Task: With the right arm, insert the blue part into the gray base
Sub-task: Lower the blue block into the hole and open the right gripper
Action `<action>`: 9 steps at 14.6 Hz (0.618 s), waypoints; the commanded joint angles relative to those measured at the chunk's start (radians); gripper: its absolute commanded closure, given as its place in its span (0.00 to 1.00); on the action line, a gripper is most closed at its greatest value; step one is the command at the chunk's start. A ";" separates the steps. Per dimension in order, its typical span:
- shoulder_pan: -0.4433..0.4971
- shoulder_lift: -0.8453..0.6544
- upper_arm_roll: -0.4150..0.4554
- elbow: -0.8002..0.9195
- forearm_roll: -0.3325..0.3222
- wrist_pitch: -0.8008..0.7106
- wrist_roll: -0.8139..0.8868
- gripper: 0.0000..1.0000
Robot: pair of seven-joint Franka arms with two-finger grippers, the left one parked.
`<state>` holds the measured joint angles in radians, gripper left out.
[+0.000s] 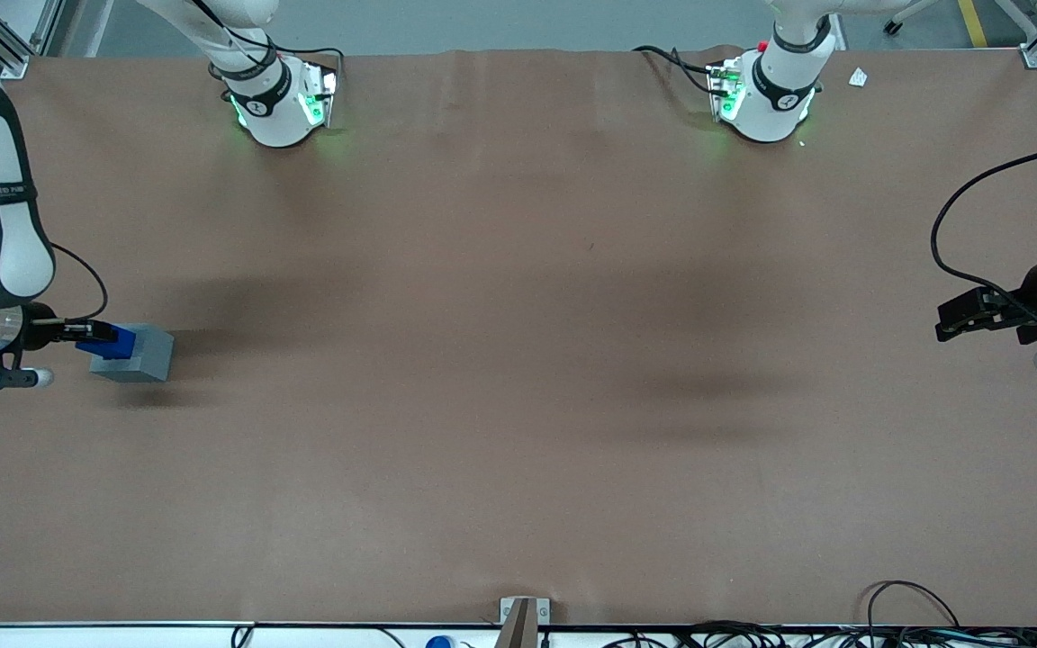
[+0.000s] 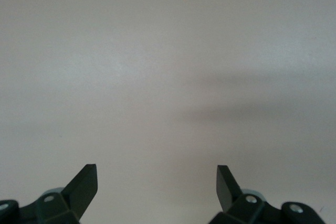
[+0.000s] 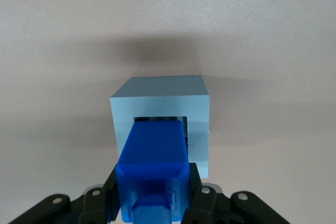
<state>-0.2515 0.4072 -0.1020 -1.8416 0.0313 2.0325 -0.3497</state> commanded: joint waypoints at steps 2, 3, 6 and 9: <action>-0.015 0.028 0.010 0.024 -0.011 0.020 -0.014 0.95; -0.015 0.032 0.010 0.027 -0.011 0.023 -0.014 0.95; -0.017 0.044 0.010 0.036 -0.014 0.025 -0.014 0.91; -0.017 0.048 0.010 0.036 -0.013 0.025 -0.009 0.01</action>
<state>-0.2518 0.4434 -0.1031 -1.8249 0.0294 2.0580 -0.3501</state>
